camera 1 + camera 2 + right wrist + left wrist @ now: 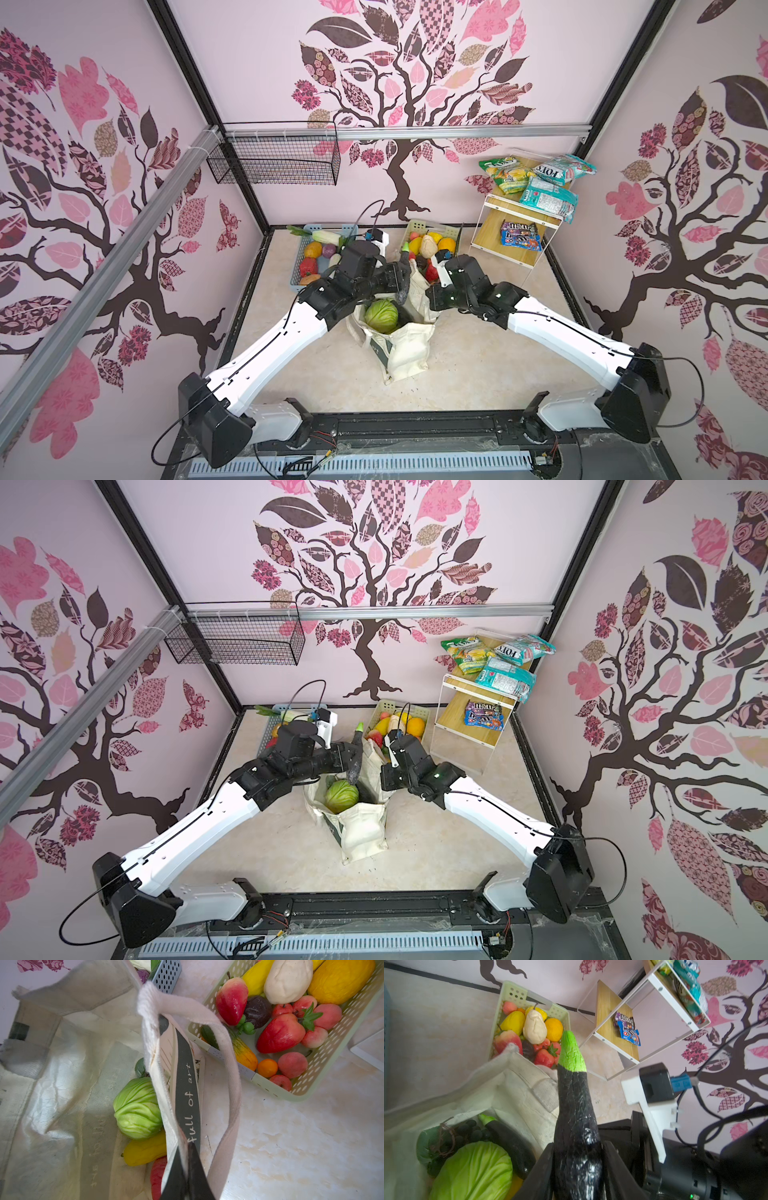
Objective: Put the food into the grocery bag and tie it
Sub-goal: 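Lift the dark eggplant and carry it over the tote bag with the left gripper, then lower the eggplant into the bag and open the left gripper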
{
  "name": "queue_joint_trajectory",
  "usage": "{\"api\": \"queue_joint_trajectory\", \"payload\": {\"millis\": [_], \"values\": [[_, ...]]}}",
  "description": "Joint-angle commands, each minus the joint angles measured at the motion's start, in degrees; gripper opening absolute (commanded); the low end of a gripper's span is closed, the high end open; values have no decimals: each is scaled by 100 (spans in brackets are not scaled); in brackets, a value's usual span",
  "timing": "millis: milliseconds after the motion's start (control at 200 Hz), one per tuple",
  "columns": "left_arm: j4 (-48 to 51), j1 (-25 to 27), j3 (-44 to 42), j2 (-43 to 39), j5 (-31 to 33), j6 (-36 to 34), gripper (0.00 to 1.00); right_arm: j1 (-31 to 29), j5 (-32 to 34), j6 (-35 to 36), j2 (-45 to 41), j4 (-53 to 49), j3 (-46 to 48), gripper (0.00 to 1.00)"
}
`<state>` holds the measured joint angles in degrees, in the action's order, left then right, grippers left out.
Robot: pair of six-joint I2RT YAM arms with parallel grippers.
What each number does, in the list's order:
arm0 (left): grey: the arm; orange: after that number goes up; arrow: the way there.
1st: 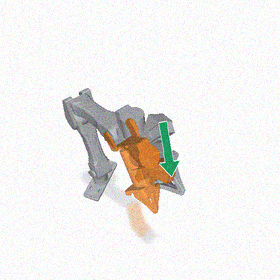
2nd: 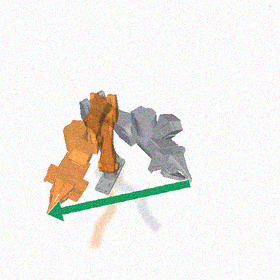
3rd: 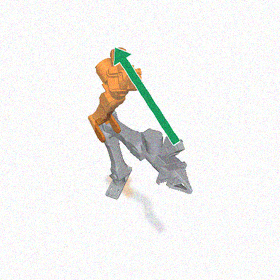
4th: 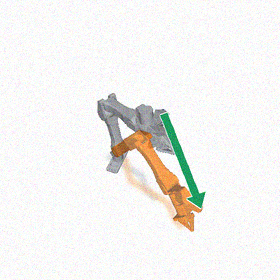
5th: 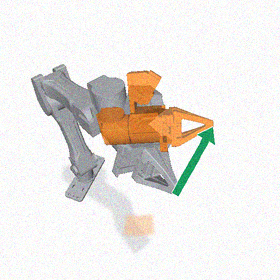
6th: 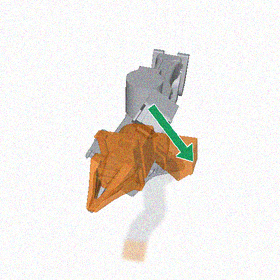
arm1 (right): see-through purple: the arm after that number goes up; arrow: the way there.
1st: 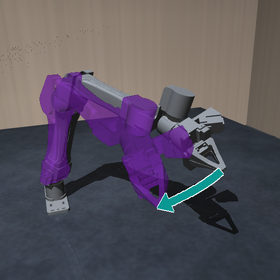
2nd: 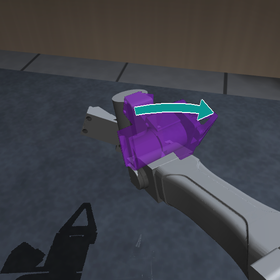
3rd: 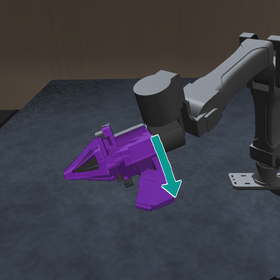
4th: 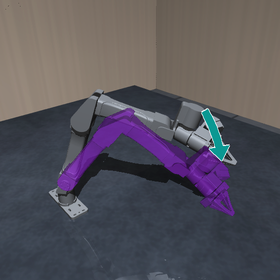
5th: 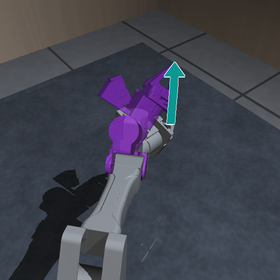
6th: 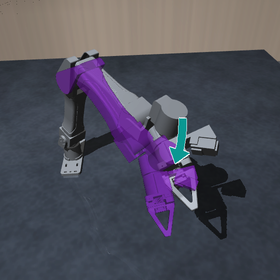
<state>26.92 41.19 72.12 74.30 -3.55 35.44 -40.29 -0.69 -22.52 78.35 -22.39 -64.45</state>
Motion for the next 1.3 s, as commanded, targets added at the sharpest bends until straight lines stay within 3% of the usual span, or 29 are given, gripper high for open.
{"api": "queue_joint_trajectory", "payload": {"millis": [0, 275, 880, 995, 1296], "values": [[206, 302, -282, 59, 515, -196, 38, 15, 62, -33, -109, 18, 1, 0], [198, 734, -758, 128, 727, 35, 38, 15, 195, -19, -109, -100, -127, 0], [64, 926, -1707, 45, 772, 421, 41, 18, 188, -25, -39, -213, -378, 0], [76, 927, -1815, 97, 828, 437, 45, 17, 178, -32, -12, -226, -401, 0], [172, 937, -1771, 134, 885, 510, 67, 13, 184, -68, -5, -195, -346, 0]]}}
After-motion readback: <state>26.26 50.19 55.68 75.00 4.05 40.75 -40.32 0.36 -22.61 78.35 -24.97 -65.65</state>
